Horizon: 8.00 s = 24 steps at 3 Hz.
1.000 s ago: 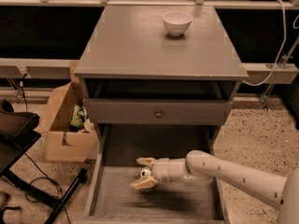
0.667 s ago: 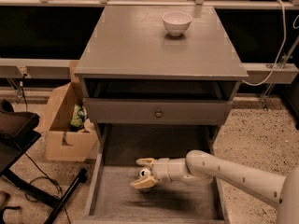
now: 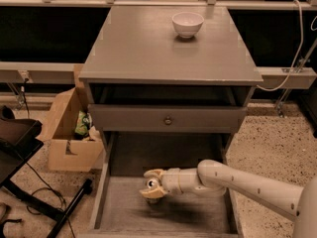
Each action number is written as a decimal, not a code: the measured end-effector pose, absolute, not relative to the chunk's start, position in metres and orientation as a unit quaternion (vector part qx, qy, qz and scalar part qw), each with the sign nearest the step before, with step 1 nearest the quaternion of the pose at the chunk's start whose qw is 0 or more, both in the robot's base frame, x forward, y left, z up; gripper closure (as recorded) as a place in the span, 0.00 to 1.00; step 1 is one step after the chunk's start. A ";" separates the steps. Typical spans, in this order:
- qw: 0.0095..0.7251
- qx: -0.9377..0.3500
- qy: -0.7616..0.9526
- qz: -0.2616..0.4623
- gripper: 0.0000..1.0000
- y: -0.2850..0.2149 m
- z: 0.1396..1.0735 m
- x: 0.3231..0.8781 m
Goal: Pick 7up can from middle drawer and place on counter
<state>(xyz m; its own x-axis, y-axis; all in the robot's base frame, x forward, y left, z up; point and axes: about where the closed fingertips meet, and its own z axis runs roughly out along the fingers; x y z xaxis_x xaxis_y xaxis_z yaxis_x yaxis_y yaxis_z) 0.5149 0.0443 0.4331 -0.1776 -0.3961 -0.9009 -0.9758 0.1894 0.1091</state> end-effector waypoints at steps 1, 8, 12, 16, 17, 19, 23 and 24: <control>0.385 -0.513 0.668 0.377 0.11 0.044 0.433 0.515; 0.329 -0.507 0.684 0.409 1.00 0.094 0.526 0.505; 0.395 -0.467 0.708 0.353 1.00 0.116 0.931 0.604; 0.491 -0.364 0.718 0.332 1.00 0.141 0.900 0.775; 0.492 -0.359 0.721 0.331 0.82 0.137 0.898 0.780; 0.492 -0.359 0.721 0.331 0.35 0.137 0.907 0.780; 0.503 -0.365 0.723 0.302 0.00 0.075 0.991 0.758; 0.553 -0.348 0.708 0.269 0.00 0.012 1.052 0.708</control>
Offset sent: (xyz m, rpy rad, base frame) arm 0.0000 0.0000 0.0000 0.0000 0.0000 0.0000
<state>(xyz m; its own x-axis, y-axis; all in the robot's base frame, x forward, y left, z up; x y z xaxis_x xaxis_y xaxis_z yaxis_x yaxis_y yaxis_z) 0.7079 0.0120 1.0520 -0.1458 -0.1947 -0.9700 -0.7893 0.6140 -0.0046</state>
